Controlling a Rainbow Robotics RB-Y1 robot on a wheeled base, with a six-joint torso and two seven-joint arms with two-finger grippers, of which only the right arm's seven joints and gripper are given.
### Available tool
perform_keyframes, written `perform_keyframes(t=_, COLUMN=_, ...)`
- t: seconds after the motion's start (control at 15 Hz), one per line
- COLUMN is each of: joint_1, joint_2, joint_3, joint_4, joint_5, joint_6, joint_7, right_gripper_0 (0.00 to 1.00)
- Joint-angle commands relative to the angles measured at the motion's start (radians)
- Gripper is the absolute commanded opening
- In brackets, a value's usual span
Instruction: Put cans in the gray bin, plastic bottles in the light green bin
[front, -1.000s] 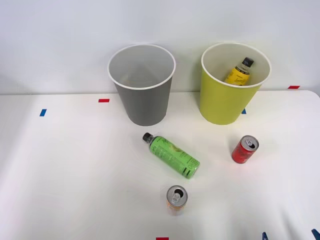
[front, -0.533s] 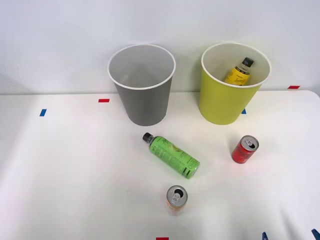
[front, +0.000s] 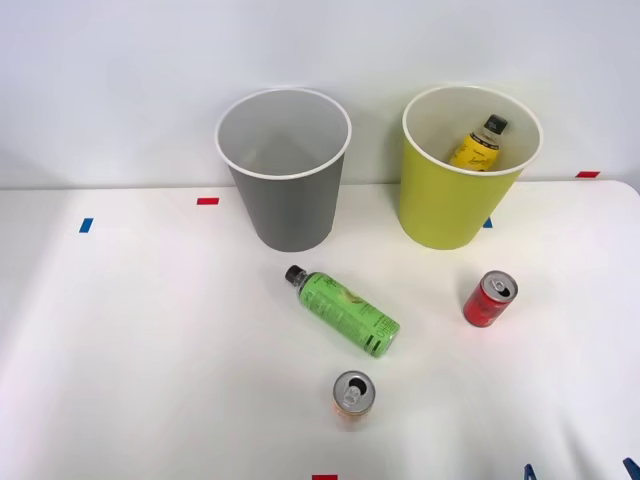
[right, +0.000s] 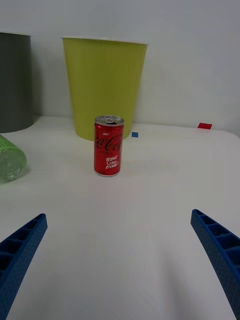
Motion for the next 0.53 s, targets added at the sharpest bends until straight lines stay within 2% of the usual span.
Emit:
perform_keyframes(t=0.07, joint_1=0.0, joint_2=0.0, joint_3=0.0, joint_4=0.0, joint_5=0.0, joint_6=0.0, joint_7=0.0, right_gripper_0=1.0)
perform_keyframes(t=0.53, joint_1=0.0, joint_2=0.0, joint_3=0.0, joint_4=0.0, joint_5=0.0, joint_6=0.0, joint_7=0.0, right_gripper_0=1.0)
